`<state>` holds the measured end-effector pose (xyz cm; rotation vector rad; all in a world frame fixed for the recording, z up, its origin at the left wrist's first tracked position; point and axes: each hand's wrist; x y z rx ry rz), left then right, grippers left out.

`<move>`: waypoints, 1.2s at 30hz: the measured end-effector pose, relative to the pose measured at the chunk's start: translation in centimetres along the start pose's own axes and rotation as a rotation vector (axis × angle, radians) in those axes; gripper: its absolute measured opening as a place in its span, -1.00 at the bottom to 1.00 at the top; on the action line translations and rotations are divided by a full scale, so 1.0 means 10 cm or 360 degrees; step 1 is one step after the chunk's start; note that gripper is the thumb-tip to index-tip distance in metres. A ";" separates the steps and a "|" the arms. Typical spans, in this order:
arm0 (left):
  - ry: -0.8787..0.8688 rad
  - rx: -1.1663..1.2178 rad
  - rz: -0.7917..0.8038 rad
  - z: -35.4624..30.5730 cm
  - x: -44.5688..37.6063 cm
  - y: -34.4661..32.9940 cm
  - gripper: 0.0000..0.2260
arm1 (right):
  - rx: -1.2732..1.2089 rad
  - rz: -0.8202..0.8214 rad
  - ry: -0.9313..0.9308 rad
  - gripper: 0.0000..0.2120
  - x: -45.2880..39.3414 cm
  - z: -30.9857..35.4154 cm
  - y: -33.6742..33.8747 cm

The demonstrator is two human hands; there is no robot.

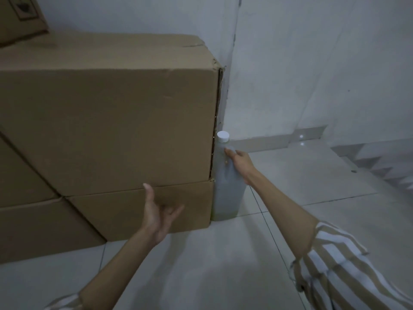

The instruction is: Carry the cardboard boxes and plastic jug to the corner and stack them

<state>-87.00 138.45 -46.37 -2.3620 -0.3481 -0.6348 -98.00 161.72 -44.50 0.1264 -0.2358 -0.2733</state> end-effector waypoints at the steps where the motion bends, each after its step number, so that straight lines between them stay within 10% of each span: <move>1: 0.0022 0.0156 -0.0003 -0.02 0.01 -0.06 -0.21 | 0.0023 -0.0028 0.0025 -0.61 0.03 -0.01 -0.02; 17: 0.0049 0.0430 -0.0197 -0.13 -0.12 -0.27 -0.24 | 0.0267 -0.0265 -0.0013 -0.53 0.20 0.09 -0.13; 25: 0.0149 -0.0537 -0.0147 -0.23 0.09 -0.01 -0.35 | 0.0694 -0.0627 0.0000 -0.55 0.90 -0.03 -0.67; 29: -0.0152 -0.1015 -0.0210 -0.55 0.52 -0.11 -0.79 | 0.0797 -0.0485 -0.0296 -0.53 1.36 0.24 -0.91; 36: -0.0337 -0.1267 -0.0264 -1.69 1.32 -0.65 -0.77 | 0.0567 -0.0029 -0.0206 -0.55 1.85 1.38 -0.77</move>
Point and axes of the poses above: each hand's wrist, its own x-axis away from the middle knuckle, its own y-axis out of the back of the hand, z = x × y, and after that the axes turned 4 degrees about -z, right-handed
